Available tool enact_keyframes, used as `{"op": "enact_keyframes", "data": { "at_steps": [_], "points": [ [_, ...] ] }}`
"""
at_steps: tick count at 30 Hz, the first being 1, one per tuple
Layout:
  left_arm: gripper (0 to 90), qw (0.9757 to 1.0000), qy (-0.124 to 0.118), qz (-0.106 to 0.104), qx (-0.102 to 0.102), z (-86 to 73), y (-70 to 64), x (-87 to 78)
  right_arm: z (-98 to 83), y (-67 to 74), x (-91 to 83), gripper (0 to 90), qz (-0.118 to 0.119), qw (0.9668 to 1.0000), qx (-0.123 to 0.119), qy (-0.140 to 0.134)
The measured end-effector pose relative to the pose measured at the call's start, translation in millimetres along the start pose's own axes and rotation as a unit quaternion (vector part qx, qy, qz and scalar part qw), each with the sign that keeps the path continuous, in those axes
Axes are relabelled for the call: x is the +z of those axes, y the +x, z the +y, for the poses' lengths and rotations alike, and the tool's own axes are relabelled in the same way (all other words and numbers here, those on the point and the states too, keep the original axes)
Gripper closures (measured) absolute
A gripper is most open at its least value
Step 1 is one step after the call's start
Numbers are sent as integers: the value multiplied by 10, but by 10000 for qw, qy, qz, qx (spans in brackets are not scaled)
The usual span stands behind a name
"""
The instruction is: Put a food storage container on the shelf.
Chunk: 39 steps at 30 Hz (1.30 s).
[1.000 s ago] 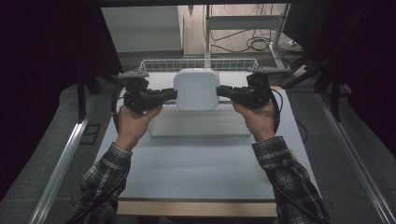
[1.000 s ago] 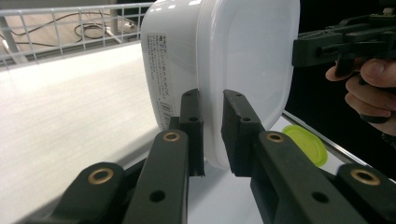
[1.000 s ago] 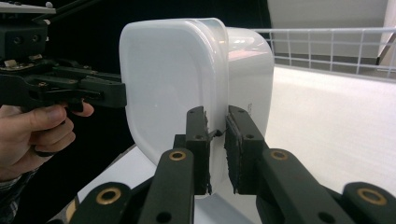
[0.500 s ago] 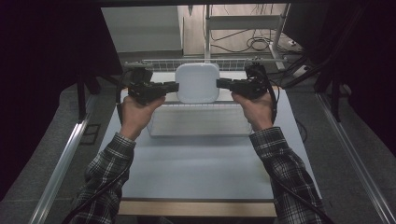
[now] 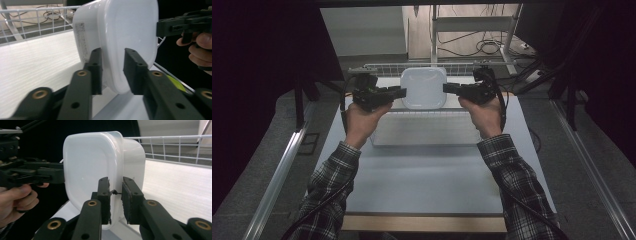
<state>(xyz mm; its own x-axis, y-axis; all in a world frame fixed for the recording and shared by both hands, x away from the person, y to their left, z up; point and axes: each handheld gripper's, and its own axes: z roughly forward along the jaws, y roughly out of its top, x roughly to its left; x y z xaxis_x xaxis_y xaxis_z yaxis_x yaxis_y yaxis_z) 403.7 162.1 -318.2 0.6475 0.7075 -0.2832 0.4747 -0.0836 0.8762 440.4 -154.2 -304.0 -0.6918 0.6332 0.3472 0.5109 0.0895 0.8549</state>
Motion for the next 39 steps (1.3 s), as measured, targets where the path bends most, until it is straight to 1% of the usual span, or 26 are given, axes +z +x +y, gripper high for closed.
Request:
{"op": "enact_keyframes", "data": {
  "at_steps": [4,8,11,14,16,19,23,25,26,28,31,33,35,39],
  "points": [
    [641,9998,-4,162,109,26,-33,35,16,1,34,741,-132,9999,-73,-2],
    [629,9998,-5,169,109,34,-23,78,33,-10,66,700,-234,9996,-132,-18],
    [589,9995,44,238,191,30,-26,121,39,-17,86,680,-278,9995,-124,-19],
    [576,9991,80,318,263,21,-17,158,47,-27,109,663,-307,9994,-127,-41],
    [570,9994,62,286,196,19,-1,162,50,-27,120,652,-322,9994,-125,-34],
    [562,9994,56,272,193,27,15,170,62,-24,137,624,-401,9990,-176,-17],
    [511,9991,78,345,235,49,35,184,68,-27,169,585,-529,9983,-231,43],
    [491,9990,65,375,214,62,55,191,64,-34,185,581,-573,9981,-226,50],
    [490,9991,54,363,228,70,72,196,63,-41,193,589,-557,9982,-207,53],
    [486,9993,64,323,160,90,105,208,61,-52,199,594,-519,9985,-159,41],
    [487,9994,55,320,124,111,138,222,63,-54,204,603,-485,9987,-130,35],
    [488,9994,47,320,93,122,152,232,66,-50,207,600,-507,9986,-157,28],
    [488,9994,46,324,105,126,157,236,68,-53,209,597,-533,9985,-154,28],
    [487,9994,-42,327,95,125,144,242,68,-66,216,580,-595,9981,-151,-35]
  ]
}}
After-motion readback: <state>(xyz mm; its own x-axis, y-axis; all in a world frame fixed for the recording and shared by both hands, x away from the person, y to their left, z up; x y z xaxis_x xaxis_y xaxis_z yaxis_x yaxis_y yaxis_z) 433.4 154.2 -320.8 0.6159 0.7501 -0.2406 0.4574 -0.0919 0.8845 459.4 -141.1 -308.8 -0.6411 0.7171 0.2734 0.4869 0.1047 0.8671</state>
